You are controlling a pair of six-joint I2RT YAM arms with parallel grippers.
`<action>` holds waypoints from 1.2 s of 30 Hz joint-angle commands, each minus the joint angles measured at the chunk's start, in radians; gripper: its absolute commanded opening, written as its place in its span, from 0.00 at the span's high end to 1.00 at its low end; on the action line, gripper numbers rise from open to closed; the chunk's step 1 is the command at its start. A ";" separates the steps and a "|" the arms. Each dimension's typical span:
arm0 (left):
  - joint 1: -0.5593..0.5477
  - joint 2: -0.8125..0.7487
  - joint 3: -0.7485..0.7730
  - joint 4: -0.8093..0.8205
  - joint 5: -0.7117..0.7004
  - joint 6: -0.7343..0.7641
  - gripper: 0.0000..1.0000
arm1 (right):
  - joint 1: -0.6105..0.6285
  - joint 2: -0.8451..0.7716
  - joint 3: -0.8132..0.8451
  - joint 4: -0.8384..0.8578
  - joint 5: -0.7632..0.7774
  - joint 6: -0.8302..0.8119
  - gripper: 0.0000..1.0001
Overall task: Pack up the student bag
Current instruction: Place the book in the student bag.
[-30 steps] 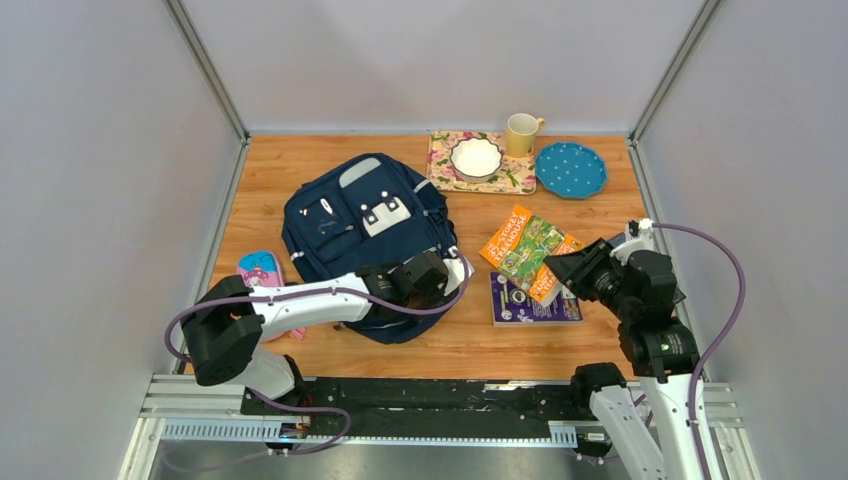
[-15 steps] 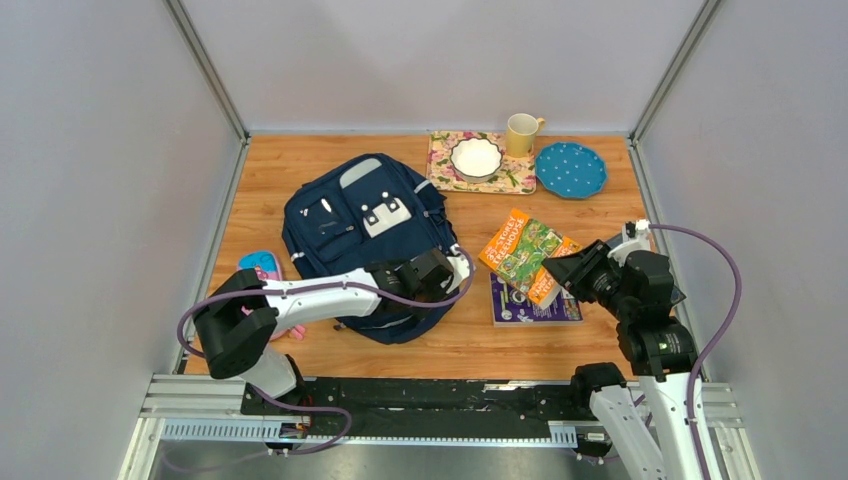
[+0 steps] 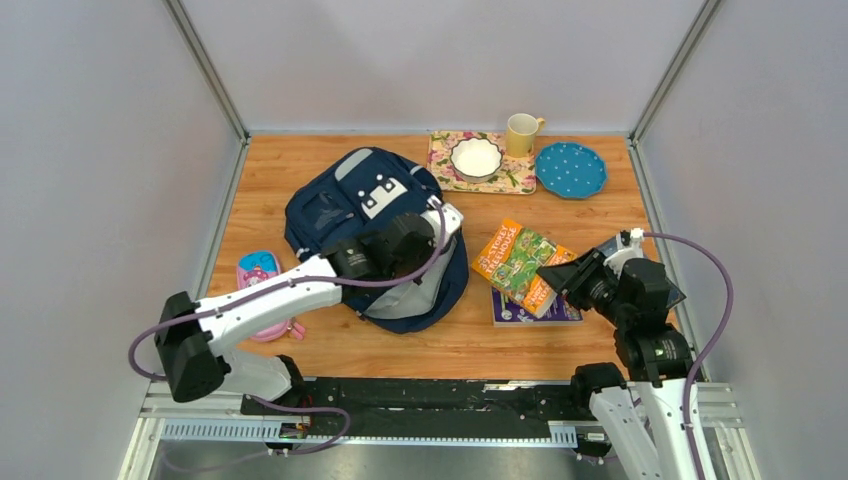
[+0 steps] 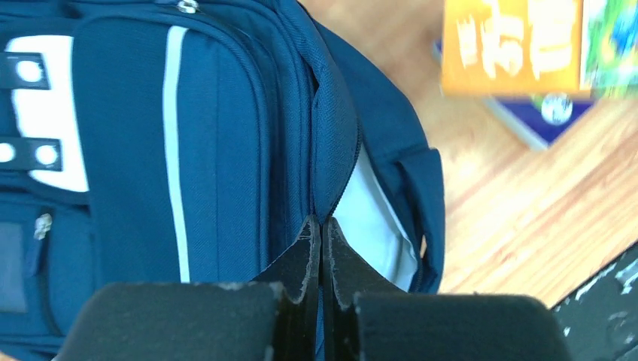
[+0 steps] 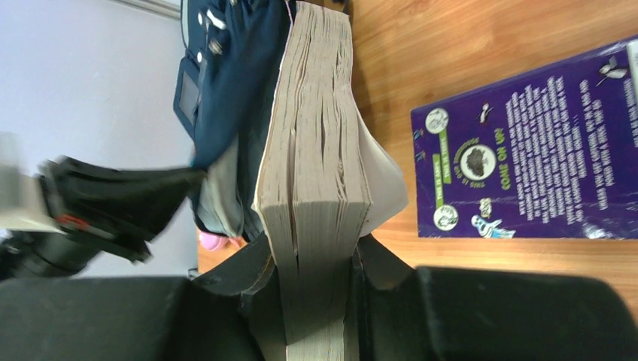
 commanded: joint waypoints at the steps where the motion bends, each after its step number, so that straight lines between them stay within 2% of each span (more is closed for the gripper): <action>1: 0.057 -0.116 0.087 0.029 -0.094 -0.045 1.00 | -0.001 -0.054 -0.045 0.131 -0.139 0.124 1.00; 5: 0.063 -0.174 0.078 0.034 -0.126 -0.059 1.00 | -0.003 -0.083 -0.158 0.327 -0.326 0.306 1.00; 7: 0.062 -0.195 0.058 0.043 -0.122 -0.072 1.00 | -0.001 -0.088 -0.198 0.462 -0.360 0.397 1.00; 12: 0.063 -0.228 0.018 0.098 -0.119 -0.102 1.00 | 0.021 -0.048 -0.192 0.585 -0.414 0.474 1.00; 18: 0.063 -0.218 0.043 0.106 -0.097 -0.124 1.00 | 0.083 0.022 -0.165 0.544 -0.372 0.448 1.00; 22: 0.063 -0.228 0.053 0.108 -0.100 -0.128 1.00 | 0.179 0.079 -0.142 0.510 -0.305 0.386 1.00; 25: 0.063 -0.240 0.059 0.091 -0.092 -0.138 1.00 | 0.251 0.151 -0.154 0.604 -0.263 0.394 1.00; 30: 0.063 -0.264 0.062 0.077 -0.073 -0.148 1.00 | 0.362 0.323 -0.195 0.877 -0.162 0.445 1.00; 34: 0.063 -0.271 0.085 0.057 -0.039 -0.157 1.00 | 0.440 0.476 -0.101 0.897 -0.078 0.417 1.00; 36: 0.063 -0.265 0.099 0.040 -0.031 -0.170 1.00 | 0.459 0.565 -0.087 0.987 -0.030 0.423 1.00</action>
